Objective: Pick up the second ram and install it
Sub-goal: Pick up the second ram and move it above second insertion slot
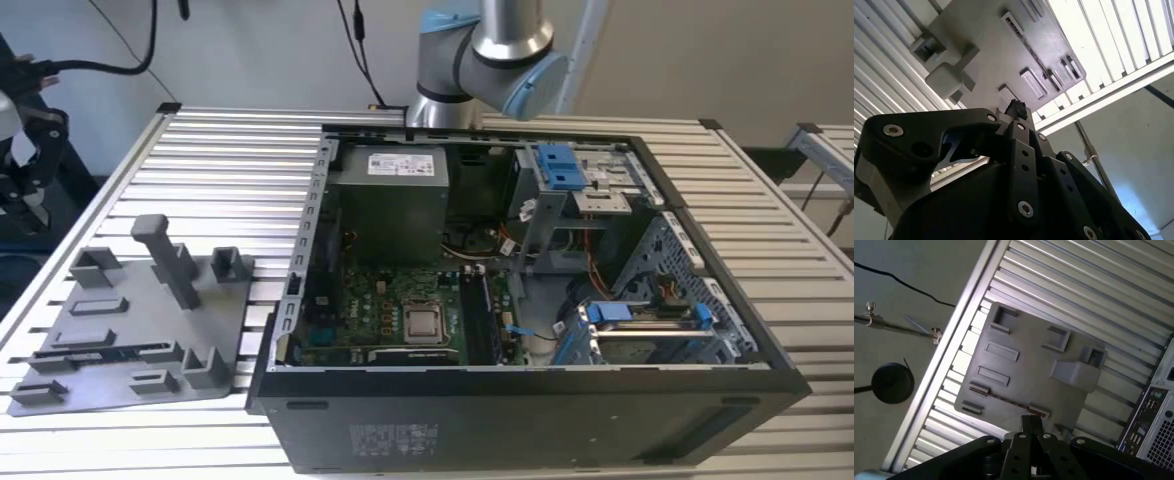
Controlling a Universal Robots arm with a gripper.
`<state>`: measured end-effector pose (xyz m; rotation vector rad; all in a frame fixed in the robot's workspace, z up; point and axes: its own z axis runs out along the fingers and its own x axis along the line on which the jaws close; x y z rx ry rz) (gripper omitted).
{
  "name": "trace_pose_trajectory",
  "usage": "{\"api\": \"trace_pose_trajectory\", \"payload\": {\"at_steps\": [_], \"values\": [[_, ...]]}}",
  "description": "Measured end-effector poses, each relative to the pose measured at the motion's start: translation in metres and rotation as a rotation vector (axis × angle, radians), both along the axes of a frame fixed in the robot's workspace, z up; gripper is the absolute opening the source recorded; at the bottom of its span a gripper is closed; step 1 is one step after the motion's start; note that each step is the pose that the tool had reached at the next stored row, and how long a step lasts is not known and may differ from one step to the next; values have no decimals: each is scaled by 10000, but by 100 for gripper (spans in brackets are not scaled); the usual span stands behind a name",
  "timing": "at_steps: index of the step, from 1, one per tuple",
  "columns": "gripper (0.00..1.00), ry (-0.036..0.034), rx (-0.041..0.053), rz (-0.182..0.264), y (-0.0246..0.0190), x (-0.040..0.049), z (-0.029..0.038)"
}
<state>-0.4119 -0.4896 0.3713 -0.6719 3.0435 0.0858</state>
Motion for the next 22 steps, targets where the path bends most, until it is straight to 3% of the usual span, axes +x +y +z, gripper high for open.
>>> {"api": "trace_pose_trajectory", "payload": {"at_steps": [7,15,22], "values": [[11,-26,-2,723,1,-2,2],[11,-27,1,1953,0,-4,0],[11,-29,2,2448,0,-11,-3]]}}
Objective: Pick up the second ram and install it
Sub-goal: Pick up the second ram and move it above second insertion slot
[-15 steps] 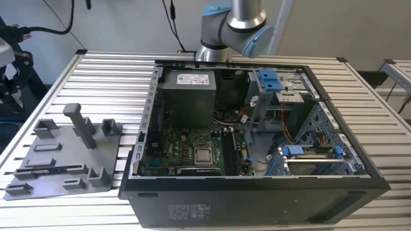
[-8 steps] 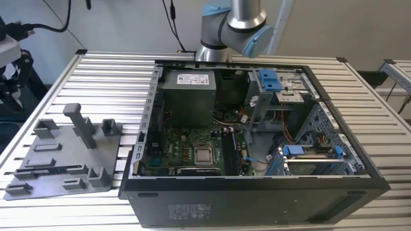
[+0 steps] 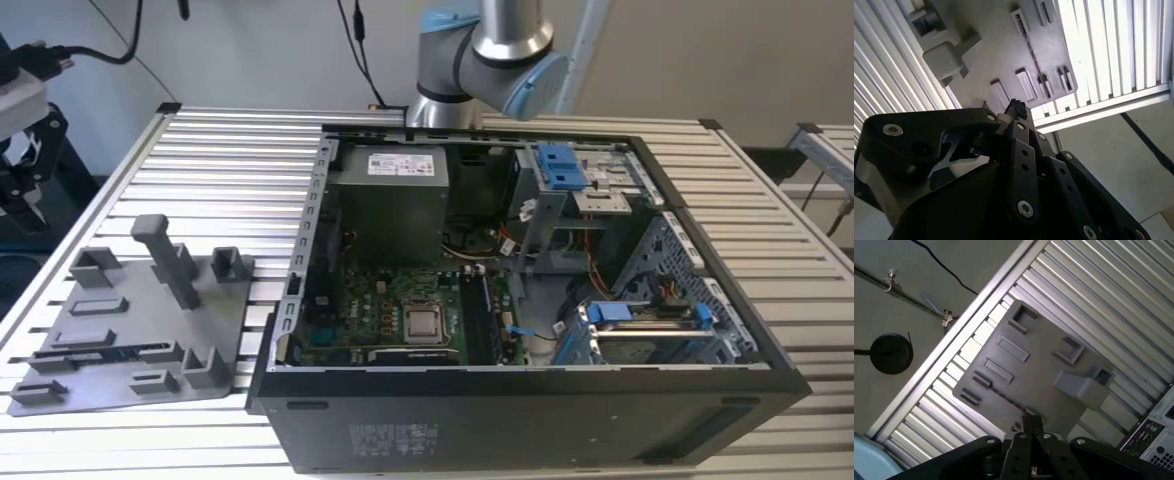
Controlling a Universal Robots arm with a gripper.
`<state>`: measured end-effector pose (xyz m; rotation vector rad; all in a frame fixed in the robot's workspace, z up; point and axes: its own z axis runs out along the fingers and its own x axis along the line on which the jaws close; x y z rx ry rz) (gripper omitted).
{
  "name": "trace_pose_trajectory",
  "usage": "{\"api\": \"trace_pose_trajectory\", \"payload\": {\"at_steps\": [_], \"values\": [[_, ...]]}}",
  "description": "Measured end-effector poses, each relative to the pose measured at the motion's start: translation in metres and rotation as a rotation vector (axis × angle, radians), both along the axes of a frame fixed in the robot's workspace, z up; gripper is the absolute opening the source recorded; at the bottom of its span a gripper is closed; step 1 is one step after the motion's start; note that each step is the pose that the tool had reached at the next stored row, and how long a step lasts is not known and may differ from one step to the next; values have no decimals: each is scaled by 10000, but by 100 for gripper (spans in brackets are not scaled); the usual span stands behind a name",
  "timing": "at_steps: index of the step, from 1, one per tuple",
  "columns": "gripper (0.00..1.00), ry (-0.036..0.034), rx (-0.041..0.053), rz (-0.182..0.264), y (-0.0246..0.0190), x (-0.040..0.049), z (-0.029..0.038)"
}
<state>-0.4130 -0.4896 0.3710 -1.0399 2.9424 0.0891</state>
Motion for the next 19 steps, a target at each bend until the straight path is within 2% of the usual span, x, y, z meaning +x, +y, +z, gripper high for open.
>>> {"api": "trace_pose_trajectory", "payload": {"at_steps": [19], "values": [[11,0,0,867,0,-13,-2]]}}
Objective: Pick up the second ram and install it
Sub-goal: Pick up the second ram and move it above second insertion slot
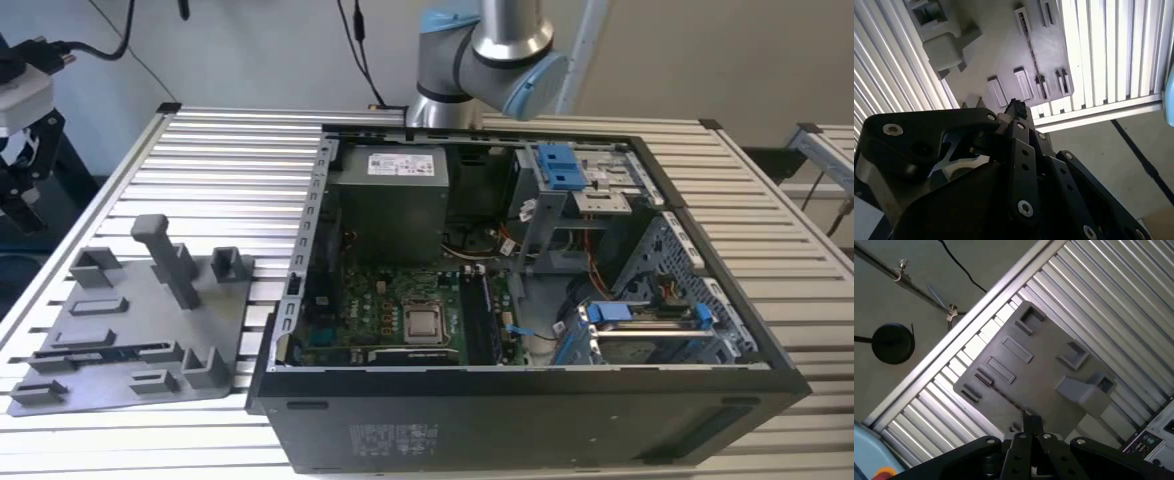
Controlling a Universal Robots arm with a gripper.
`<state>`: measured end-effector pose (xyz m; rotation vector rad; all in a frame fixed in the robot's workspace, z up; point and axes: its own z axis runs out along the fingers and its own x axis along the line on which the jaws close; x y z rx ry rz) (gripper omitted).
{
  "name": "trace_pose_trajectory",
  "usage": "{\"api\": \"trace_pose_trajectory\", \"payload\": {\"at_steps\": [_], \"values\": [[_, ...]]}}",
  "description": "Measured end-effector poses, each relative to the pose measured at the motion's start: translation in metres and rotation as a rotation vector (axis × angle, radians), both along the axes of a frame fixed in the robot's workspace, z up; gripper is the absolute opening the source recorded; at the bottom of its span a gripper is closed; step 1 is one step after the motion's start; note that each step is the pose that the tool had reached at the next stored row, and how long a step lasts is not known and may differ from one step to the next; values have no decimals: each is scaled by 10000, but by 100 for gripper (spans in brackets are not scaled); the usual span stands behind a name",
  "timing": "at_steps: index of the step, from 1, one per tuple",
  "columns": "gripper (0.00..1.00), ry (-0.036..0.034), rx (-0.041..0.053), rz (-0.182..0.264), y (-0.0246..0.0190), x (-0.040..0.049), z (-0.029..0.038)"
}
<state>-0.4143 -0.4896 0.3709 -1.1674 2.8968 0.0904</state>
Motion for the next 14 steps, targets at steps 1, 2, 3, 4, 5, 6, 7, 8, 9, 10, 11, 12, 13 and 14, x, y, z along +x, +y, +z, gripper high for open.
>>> {"api": "trace_pose_trajectory", "payload": {"at_steps": [1,2,3,4,5,6,7,8,9,10,11,12,13,14], "values": [[11,0,0,71,0,0,0],[11,0,0,138,0,-1,0],[11,0,0,207,0,-1,-1],[11,0,0,270,0,-1,-1],[11,-1,1,333,0,-1,-1],[11,-1,1,398,0,-1,-2],[11,-1,1,464,0,-2,-2],[11,-1,0,529,0,-2,-2],[11,-1,1,596,0,-2,-3],[11,0,0,663,0,-3,-3],[11,0,0,728,0,-3,-3],[11,1,0,794,0,-3,-3],[11,0,0,856,0,-4,-3],[11,0,0,917,0,-4,-3]]}}
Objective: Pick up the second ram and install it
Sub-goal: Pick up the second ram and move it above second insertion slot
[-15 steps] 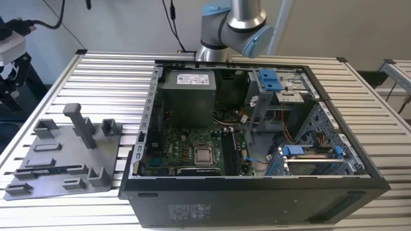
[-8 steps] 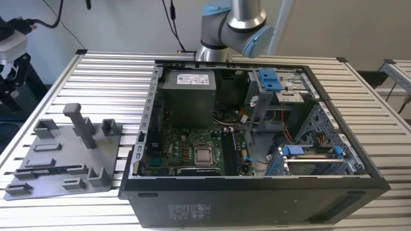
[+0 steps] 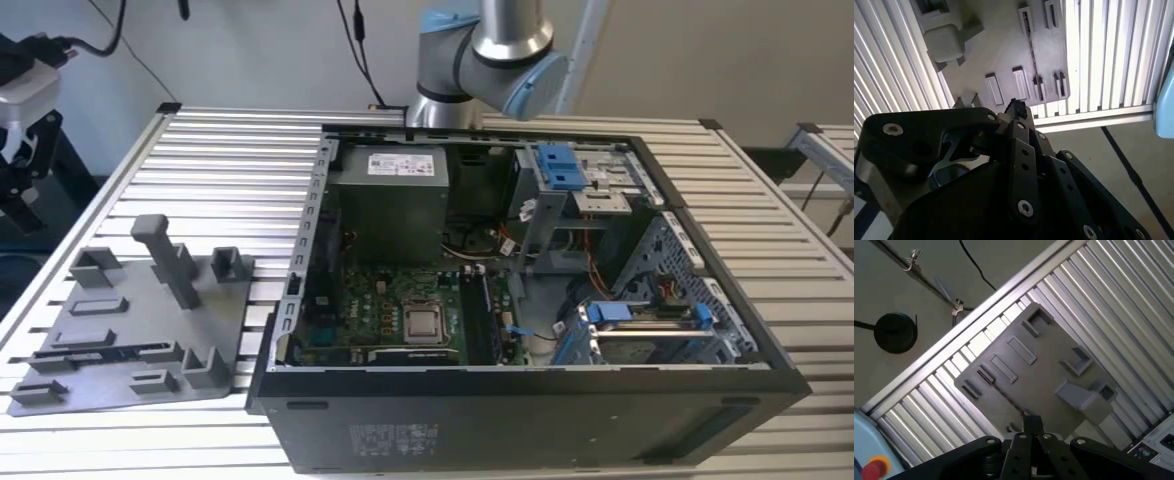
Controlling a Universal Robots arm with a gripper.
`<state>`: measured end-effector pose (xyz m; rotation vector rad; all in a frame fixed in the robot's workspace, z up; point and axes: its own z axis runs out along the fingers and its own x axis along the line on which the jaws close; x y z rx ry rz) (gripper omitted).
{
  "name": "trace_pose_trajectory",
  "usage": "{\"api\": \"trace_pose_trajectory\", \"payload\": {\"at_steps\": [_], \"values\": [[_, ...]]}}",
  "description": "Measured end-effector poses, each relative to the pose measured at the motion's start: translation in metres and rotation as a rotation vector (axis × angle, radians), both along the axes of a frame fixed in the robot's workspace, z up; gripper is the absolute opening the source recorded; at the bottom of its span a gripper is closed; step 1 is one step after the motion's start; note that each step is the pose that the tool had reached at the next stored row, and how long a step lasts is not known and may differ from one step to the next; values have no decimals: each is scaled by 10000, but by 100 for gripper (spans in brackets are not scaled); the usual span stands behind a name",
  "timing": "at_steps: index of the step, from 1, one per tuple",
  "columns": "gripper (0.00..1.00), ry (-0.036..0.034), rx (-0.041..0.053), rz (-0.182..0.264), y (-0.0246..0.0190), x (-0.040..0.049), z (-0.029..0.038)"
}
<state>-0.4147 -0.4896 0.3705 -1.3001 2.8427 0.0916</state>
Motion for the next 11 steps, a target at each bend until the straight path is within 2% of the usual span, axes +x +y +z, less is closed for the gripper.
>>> {"api": "trace_pose_trajectory", "payload": {"at_steps": [11], "values": [[11,-1,1,523,0,-5,-4]]}}
